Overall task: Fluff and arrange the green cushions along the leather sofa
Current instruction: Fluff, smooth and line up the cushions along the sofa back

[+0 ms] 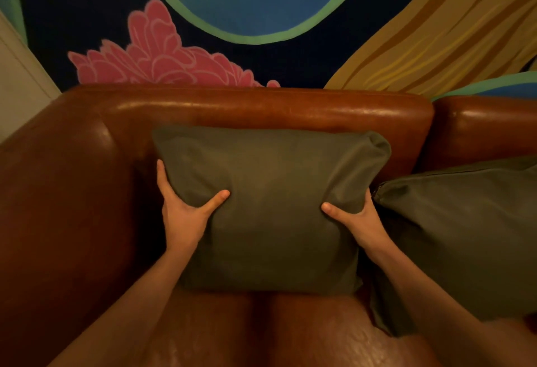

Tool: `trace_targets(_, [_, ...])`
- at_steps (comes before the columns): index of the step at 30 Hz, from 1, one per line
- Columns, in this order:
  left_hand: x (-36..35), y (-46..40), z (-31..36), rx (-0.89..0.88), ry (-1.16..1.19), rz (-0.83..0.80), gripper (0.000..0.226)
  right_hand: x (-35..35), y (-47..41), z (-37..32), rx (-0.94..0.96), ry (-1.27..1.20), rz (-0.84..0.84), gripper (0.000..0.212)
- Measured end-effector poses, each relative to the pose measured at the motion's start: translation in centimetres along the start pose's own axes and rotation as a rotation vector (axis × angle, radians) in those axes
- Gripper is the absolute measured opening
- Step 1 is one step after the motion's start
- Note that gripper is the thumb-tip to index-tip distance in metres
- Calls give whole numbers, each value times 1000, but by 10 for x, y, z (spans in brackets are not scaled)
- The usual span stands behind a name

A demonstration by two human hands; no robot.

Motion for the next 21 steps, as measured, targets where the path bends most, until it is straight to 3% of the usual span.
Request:
trace_targets(7, [-1, 9, -43, 86, -77, -52, 131, -11, -4, 33, -49, 137, -29, 107])
trace_targets(9, [0, 6, -42, 65, -110, -34, 131, -8, -1, 31, -9, 167, 64, 122])
trace_targets(11, [5, 10, -31, -7, -284, 37, 126, -4, 10, 20, 121, 343, 247, 127])
trace_targets(13, [-3, 23, -14, -176, -541, 21, 114, -10, 32, 0, 308, 652, 467, 107])
trace_targets(15, [-38, 41, 0, -411, -743, -166, 98, -37, 49, -27, 521, 933, 560, 82])
trace_targets(18, [-86, 57, -1, -637, -926, -429, 71, -97, 44, -46, 840, 1260, 397, 64])
trace_targets(21, [-92, 45, -10, -661, -1000, -477, 62, -111, 22, -45, 911, 1434, 272, 62])
Point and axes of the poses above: each hand's wrist, its own y-axis away from the middle knuckle, its own x-axis out of the back of the hand, z = x × y, the point moved 8 cm from there along -y, towards the middle knuckle, and after that the axes turned 14 degrees about y, right-handed, at the moved point
